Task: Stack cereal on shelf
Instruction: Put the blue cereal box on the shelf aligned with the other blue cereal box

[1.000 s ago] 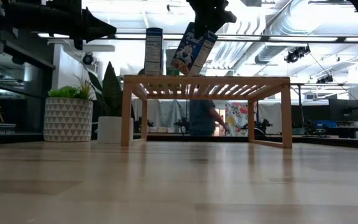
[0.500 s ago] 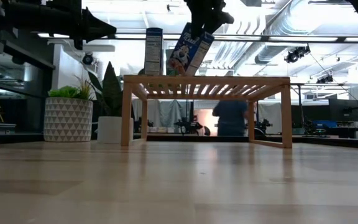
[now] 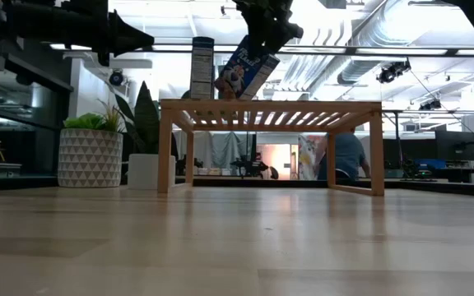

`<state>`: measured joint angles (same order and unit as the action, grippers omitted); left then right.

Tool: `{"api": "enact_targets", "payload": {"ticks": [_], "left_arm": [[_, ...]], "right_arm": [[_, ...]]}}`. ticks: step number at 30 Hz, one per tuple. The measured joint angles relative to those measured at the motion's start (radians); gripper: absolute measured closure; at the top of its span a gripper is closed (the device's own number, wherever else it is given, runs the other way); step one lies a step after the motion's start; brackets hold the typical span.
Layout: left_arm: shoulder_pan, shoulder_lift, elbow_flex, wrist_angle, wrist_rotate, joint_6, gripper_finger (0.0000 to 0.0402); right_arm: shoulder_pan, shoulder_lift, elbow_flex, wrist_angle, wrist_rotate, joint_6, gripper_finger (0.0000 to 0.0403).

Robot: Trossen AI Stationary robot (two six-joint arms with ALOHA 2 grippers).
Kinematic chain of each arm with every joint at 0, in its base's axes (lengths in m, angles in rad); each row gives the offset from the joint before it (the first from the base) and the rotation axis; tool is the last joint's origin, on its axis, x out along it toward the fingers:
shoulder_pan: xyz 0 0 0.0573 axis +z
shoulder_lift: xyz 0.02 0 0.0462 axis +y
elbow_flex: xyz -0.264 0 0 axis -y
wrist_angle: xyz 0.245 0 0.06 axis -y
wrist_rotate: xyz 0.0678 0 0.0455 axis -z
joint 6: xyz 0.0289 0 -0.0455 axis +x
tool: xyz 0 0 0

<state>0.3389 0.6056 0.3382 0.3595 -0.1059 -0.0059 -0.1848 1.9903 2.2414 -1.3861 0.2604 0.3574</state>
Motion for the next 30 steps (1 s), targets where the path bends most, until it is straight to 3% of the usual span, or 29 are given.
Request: {"api": "enact_targets", "payload": {"ticks": [13,23,30], "left_arm": [[0.0,0.0,0.0,0.0,0.002,0.0,0.0402],[0.0,0.0,0.0,-0.017,0.003,0.0,0.0401],[0.0,0.0,0.0,-0.039,0.003,-0.001,0.0401]], "right_arm": [[0.0,-0.004,0.007,0.061,0.028,-0.048,0.0178],[0.006,-0.09,0.009,-0.076,0.096,-0.099,0.0178],[0.088,-0.201,-0.072,-0.178,0.192,-0.014,0.0178]]}}
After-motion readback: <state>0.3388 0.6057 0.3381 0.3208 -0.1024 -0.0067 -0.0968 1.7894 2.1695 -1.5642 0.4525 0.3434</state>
